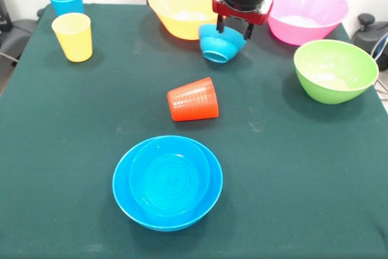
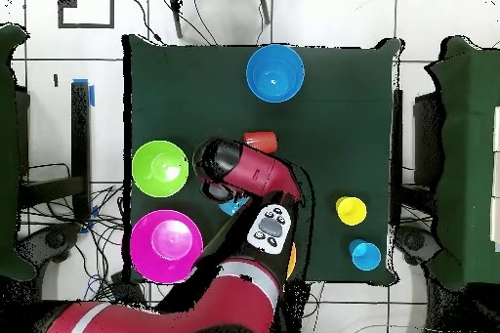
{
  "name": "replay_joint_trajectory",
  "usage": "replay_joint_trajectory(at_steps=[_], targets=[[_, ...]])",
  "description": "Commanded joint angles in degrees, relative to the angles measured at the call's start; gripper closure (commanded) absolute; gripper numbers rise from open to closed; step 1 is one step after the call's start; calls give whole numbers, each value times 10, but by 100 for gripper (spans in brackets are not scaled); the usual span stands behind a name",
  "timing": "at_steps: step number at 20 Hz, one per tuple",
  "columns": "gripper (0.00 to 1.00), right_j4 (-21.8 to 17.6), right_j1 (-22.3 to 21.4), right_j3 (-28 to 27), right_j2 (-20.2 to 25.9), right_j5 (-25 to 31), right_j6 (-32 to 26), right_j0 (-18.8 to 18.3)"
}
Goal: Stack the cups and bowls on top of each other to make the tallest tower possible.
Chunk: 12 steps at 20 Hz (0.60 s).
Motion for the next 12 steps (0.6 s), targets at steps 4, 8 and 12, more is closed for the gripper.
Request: replay_joint_trajectory(at_steps=[4,8,12], targets=[[0,-5,-61,96,54,-10,101,39],[0,-14,-131,167,51,-22,63,42],[0,-48,-204,201,12,26,47,63]])
